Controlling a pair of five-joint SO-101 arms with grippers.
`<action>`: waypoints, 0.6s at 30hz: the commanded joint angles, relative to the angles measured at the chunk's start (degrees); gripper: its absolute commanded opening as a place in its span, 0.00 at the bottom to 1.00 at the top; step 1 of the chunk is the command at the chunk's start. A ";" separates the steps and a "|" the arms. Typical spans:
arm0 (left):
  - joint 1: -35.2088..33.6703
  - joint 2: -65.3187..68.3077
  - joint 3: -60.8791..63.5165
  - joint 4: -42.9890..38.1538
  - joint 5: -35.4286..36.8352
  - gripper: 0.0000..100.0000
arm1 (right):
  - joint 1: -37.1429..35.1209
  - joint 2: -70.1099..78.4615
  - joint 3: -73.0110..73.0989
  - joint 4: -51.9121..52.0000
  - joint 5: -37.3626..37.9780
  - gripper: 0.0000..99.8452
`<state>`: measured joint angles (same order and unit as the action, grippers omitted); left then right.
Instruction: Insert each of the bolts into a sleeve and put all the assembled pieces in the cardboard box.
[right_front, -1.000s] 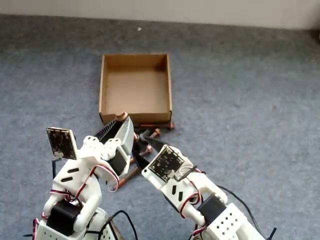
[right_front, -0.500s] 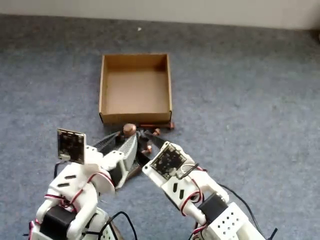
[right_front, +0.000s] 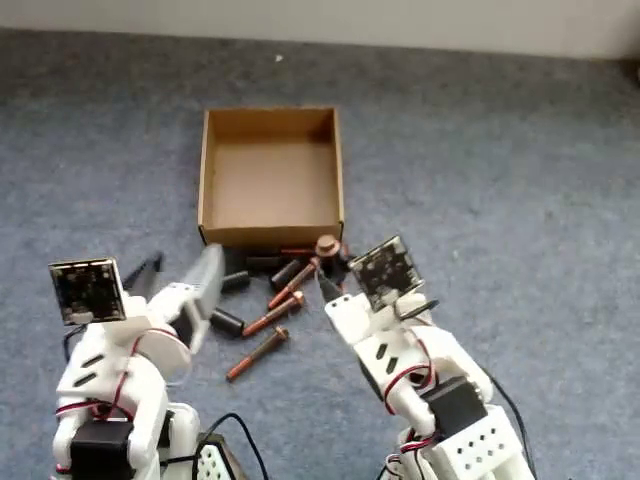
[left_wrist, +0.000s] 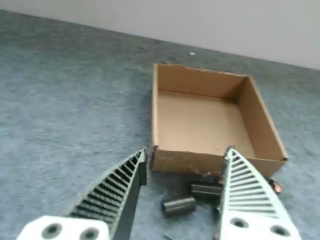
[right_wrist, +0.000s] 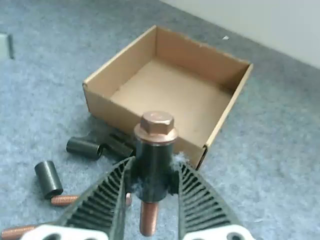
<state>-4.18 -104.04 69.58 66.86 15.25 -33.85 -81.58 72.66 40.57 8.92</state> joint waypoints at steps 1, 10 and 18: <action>-8.75 -0.22 1.45 0.18 -6.68 0.16 | 1.36 8.66 -13.49 3.65 -0.70 0.00; -17.98 -0.22 7.52 0.09 -7.56 0.03 | 1.01 48.13 -43.30 5.93 -0.53 0.00; -18.42 -0.22 8.66 0.18 -7.47 0.03 | 1.36 79.43 -70.46 5.85 -0.62 0.00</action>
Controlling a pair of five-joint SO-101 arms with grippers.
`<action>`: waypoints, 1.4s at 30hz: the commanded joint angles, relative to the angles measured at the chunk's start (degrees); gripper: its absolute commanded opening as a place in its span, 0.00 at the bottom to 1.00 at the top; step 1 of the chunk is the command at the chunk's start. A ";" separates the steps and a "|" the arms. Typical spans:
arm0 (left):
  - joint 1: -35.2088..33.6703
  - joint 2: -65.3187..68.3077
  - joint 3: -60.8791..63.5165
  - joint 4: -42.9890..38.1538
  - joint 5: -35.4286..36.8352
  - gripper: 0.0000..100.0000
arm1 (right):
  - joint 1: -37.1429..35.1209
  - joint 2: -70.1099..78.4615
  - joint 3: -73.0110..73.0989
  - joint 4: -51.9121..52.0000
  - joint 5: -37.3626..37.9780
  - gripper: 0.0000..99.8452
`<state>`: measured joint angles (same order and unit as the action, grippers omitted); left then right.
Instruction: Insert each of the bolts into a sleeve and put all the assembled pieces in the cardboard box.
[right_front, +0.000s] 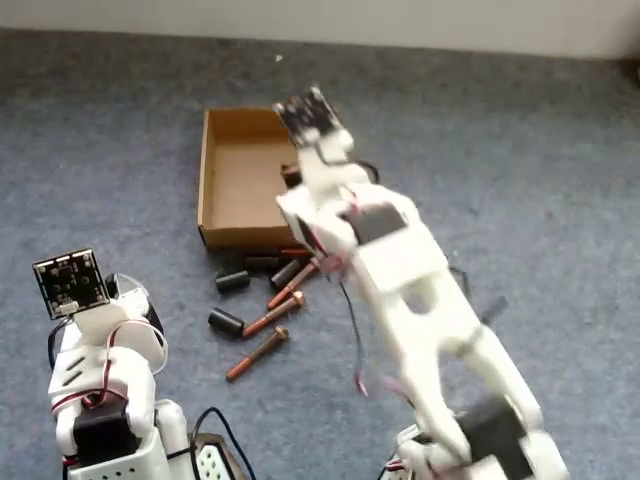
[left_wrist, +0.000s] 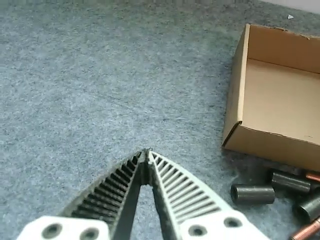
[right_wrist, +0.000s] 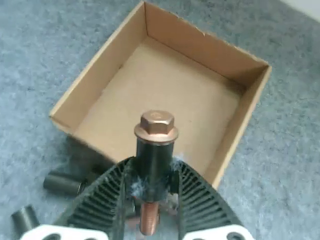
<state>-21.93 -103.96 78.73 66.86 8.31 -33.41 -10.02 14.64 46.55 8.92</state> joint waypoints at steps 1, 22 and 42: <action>-0.66 -0.31 -0.48 0.18 -0.53 0.03 | 0.92 11.38 -15.78 -0.13 -0.70 0.00; -0.57 -0.31 -0.31 0.44 -0.35 0.03 | 1.54 31.96 -53.32 35.12 -1.05 0.19; -0.57 -0.31 1.89 0.53 -0.44 0.03 | -13.85 31.96 -41.19 43.91 -37.71 0.19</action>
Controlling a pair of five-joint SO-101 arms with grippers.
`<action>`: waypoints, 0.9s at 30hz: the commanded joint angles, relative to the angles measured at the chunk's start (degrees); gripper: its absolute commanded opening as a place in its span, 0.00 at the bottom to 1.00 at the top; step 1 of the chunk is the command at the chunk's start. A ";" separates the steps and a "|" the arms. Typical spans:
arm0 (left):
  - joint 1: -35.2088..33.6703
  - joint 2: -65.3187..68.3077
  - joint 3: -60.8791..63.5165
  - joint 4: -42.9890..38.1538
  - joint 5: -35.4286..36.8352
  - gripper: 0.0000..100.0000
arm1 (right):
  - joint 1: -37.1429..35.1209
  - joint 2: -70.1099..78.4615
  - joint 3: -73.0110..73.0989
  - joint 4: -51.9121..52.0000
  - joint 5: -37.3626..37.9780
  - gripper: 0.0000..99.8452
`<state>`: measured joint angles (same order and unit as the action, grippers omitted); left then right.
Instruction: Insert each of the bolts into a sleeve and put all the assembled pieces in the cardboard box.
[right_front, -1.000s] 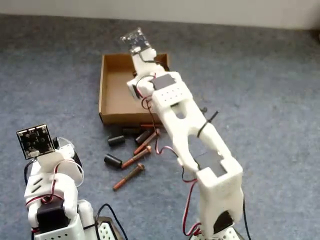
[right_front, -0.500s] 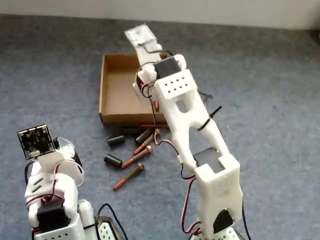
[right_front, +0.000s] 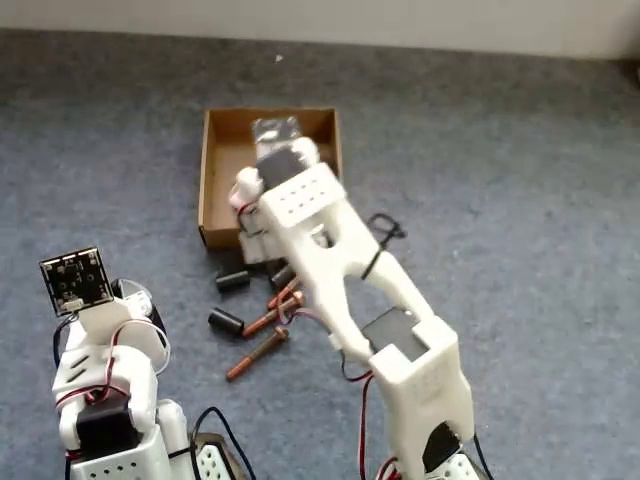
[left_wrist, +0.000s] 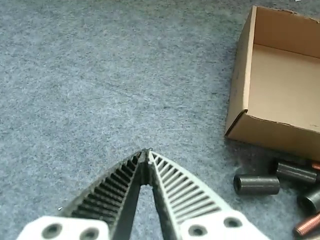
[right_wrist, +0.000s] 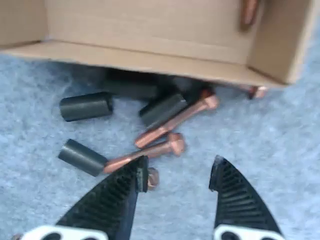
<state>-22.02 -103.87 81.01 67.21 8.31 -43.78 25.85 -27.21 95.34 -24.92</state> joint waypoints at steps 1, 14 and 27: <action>-0.57 -0.40 -0.40 0.18 -0.53 0.03 | -4.26 -3.91 1.36 -6.73 -5.54 0.19; -14.02 -0.40 -0.40 -1.49 -0.18 0.03 | -11.74 -3.82 12.09 -27.65 -17.76 0.19; -13.58 -0.40 0.57 -2.29 -0.18 0.03 | -9.19 -3.74 16.66 -35.65 -24.18 0.19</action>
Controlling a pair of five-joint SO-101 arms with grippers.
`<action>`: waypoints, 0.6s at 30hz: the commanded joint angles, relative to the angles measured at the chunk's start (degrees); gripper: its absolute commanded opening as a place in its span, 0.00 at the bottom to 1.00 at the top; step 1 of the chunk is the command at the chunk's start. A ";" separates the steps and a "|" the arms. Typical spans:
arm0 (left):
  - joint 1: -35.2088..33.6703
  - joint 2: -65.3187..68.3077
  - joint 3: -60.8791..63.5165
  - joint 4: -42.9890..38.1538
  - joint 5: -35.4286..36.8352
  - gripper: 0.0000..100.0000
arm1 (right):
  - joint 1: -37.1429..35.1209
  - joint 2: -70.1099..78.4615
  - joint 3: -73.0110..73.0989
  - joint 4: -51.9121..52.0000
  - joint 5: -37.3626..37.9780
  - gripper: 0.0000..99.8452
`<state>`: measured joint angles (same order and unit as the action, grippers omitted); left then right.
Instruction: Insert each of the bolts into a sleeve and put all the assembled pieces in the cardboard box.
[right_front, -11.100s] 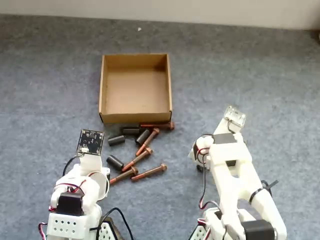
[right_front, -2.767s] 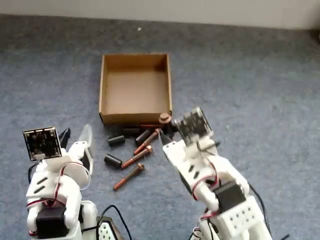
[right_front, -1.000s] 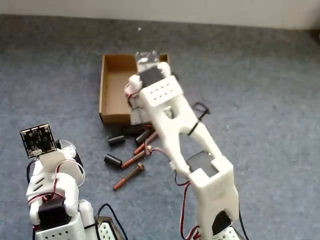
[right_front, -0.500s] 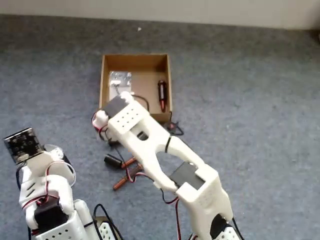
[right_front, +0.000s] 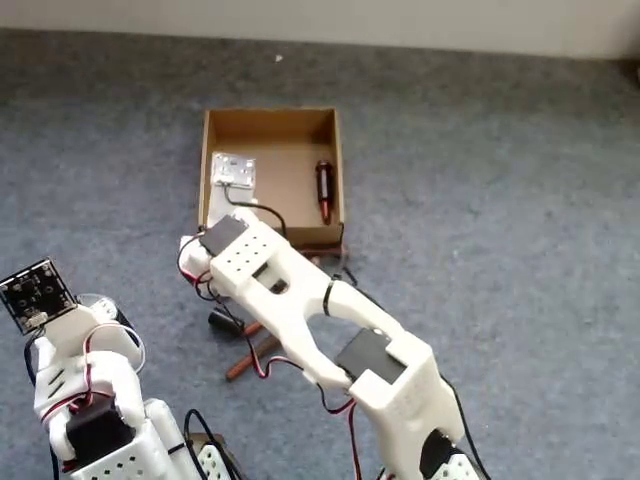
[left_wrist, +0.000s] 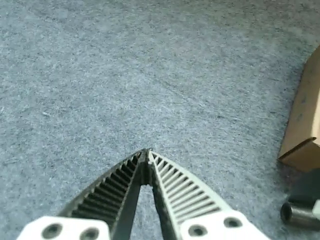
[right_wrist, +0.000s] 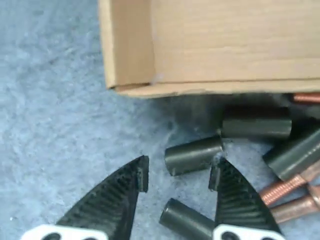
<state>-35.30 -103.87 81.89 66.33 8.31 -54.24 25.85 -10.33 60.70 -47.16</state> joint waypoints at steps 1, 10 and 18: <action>-0.31 -0.40 -0.31 -1.41 -0.18 0.03 | 1.27 -3.74 -0.13 -1.01 -2.55 0.19; -0.31 -0.40 -0.22 -1.23 -0.18 0.03 | 1.27 5.85 -7.69 6.64 -4.84 0.19; -0.31 -0.40 -0.13 -1.05 -0.18 0.03 | 1.63 17.27 -24.92 17.80 -7.65 0.19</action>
<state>-35.30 -103.87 81.89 66.33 8.31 -53.54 41.85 -28.70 75.21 -54.02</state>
